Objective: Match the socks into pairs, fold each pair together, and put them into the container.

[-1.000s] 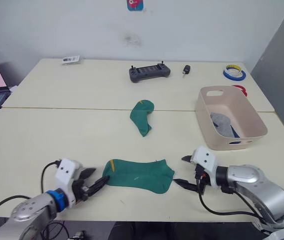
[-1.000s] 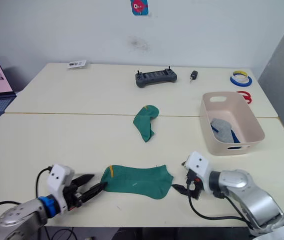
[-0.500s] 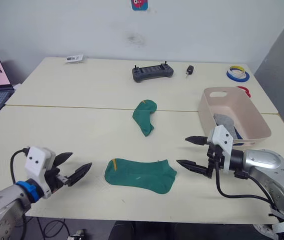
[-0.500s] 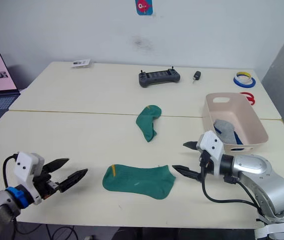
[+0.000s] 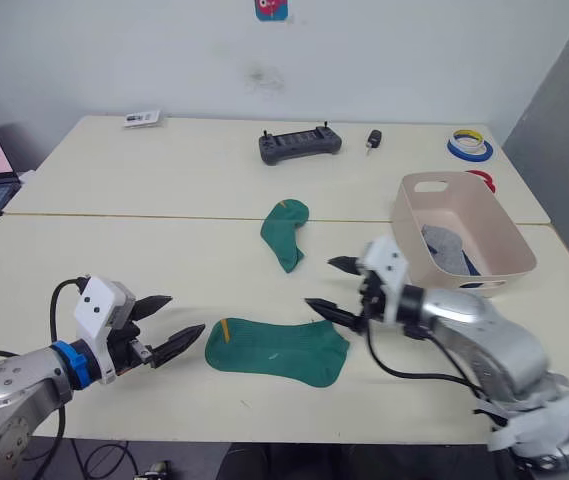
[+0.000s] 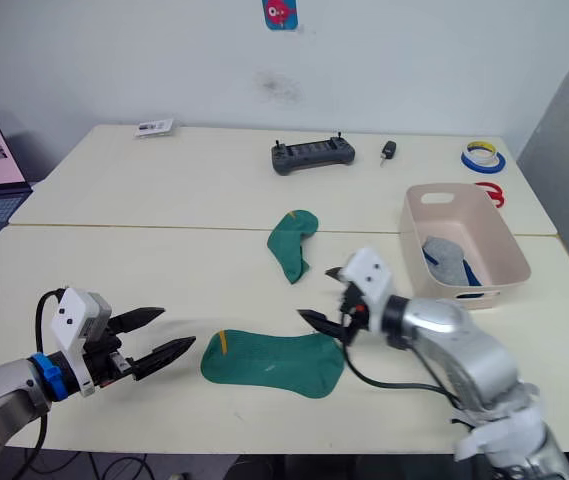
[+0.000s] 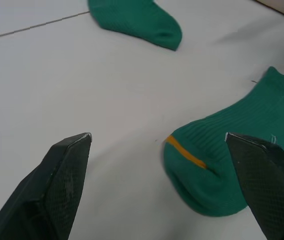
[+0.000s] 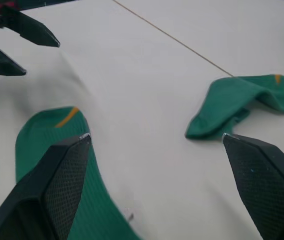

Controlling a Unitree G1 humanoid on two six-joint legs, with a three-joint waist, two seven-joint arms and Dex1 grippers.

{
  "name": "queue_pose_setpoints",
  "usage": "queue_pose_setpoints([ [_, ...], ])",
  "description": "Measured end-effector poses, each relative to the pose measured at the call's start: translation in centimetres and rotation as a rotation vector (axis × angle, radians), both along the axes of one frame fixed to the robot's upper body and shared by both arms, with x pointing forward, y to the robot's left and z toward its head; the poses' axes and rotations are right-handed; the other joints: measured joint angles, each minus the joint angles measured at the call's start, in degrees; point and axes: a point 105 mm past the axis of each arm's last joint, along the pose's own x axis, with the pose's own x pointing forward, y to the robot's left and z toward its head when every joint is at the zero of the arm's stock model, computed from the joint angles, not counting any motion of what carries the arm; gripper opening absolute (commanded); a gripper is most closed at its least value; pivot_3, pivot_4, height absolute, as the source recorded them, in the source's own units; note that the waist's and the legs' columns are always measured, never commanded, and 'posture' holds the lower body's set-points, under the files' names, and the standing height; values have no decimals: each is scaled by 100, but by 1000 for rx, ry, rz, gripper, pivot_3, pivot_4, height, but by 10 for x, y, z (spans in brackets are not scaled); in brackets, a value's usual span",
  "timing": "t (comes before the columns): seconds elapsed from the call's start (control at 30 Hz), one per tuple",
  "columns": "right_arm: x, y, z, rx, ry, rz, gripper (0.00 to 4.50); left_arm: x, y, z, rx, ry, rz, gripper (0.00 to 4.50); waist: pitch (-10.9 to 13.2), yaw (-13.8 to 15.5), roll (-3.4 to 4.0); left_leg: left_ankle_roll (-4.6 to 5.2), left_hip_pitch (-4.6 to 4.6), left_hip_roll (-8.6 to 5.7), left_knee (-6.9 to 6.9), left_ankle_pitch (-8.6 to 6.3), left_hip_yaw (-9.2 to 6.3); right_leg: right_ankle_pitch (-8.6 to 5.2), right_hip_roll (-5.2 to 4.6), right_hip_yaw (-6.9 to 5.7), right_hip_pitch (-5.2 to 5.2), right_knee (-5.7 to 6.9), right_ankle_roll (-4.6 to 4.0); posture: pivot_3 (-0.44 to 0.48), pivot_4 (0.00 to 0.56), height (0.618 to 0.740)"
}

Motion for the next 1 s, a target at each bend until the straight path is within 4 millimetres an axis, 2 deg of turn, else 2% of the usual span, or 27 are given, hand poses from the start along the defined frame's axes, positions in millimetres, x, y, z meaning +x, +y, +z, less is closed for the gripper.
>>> queue_pose_setpoints([
  [0.2, 33, 33, -17, -2, 57, -94, 4500, 3, -2, 21, 35, -30, -81, 4479, 2, 5, -4, 0, -1, -1, -1, 0, 6, 1, -6, 0, -4, 0, -1, 0, 150, 740],
  [0.37, 49, 44, -39, -25, 93, -173, 4500, 6, -2, 37, 53, -59, -106, 4479, 3, 10, -2, 0, -1, -3, -1, 0, 10, 1, -7, -2, -5, 2, 0, 0, 150, 740],
  [0.5, 59, 53, -40, 1, 108, -215, 3594, 10, -4, 46, 39, -86, -107, 4500, 3, -6, -2, 0, 0, 0, -3, 0, 10, 1, -5, -3, -9, 4, -1, 0, 150, 740],
  [0.63, 69, 54, -37, 24, 115, -249, 2155, 12, -3, 47, 37, -87, -95, 4500, 3, -11, -1, 0, 0, 0, -5, 0, 11, 1, -5, -2, -10, 5, -1, 0, 150, 740],
  [0.83, 74, 58, -45, 26, 135, -264, 33, 13, -2, 48, 43, -97, -82, 4500, 4, -33, -1, 0, 0, 0, -6, 0, 11, 1, -5, -2, -11, 5, -1, 0, 150, 740],
  [1.0, 81, 49, -29, -39, -34, -196, 33, 15, -1, 48, 47, -104, -67, 4500, 4, -34, 0, 0, 1, -2, -6, 0, 12, 1, -6, -4, -11, 4, -1, 0, 150, 740],
])
